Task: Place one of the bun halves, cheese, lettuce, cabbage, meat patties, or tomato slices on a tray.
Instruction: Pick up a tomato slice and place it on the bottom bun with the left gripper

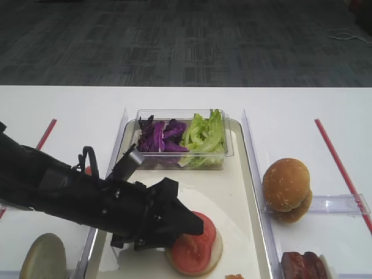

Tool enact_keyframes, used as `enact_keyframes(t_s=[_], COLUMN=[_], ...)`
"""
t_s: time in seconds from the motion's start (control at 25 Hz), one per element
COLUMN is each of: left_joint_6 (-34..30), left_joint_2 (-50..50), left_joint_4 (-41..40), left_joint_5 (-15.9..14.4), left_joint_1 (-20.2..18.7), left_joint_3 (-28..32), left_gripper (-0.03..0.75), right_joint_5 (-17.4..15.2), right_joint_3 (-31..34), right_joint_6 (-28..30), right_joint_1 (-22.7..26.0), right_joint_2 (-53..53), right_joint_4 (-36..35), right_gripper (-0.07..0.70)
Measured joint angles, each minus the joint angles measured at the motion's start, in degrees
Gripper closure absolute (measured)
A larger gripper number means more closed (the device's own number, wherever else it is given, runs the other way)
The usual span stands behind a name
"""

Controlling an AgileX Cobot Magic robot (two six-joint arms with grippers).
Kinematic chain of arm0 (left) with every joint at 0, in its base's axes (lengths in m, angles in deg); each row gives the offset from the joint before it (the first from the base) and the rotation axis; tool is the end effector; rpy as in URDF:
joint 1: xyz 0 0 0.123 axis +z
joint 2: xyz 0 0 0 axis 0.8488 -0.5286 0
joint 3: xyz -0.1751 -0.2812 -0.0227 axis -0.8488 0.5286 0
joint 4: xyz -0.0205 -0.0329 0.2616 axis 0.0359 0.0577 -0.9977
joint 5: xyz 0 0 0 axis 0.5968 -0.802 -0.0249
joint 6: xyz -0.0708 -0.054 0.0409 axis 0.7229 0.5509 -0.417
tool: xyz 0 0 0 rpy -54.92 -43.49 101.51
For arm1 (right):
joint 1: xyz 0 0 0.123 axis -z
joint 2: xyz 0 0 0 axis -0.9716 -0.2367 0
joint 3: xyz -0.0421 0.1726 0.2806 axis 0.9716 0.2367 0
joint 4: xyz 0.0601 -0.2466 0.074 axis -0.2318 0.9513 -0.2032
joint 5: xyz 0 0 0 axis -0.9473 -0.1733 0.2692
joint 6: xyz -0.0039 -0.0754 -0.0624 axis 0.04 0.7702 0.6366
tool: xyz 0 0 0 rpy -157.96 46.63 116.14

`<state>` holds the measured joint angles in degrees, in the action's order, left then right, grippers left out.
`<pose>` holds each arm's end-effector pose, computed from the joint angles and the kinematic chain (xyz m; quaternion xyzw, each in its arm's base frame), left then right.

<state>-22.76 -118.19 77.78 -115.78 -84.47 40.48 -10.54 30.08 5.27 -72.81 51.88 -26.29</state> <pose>0.2374 -0.2052 0.1496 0.0400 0.8580 -0.5120 0.0090 -0.0377 0.0181 0.2707 -0.0125 0.8649 0.0558 0.4987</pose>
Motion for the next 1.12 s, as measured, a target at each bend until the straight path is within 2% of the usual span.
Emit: enact_keyframes(t_s=[0.32,0.6,1.12], left_joint_6=[1.46,2.01,3.66], left_joint_2=[-0.02,-0.02,-0.02], left_joint_4=[0.00,0.00,0.00], left_joint_5=[-0.58,0.48,0.92], left_joint_1=[0.50,0.55,5.19], left_joint_3=[0.00,0.00,0.00], left_gripper=[0.347,0.347,0.347], right_joint_5=[0.00,0.00,0.00], right_joint_3=[0.00,0.00,0.00], right_joint_6=[0.00,0.00,0.00], right_joint_1=[0.00,0.00,0.00], right_joint_2=[0.00,0.00,0.00], right_joint_4=[0.00,0.00,0.00], right_gripper=[0.163,0.163,0.163])
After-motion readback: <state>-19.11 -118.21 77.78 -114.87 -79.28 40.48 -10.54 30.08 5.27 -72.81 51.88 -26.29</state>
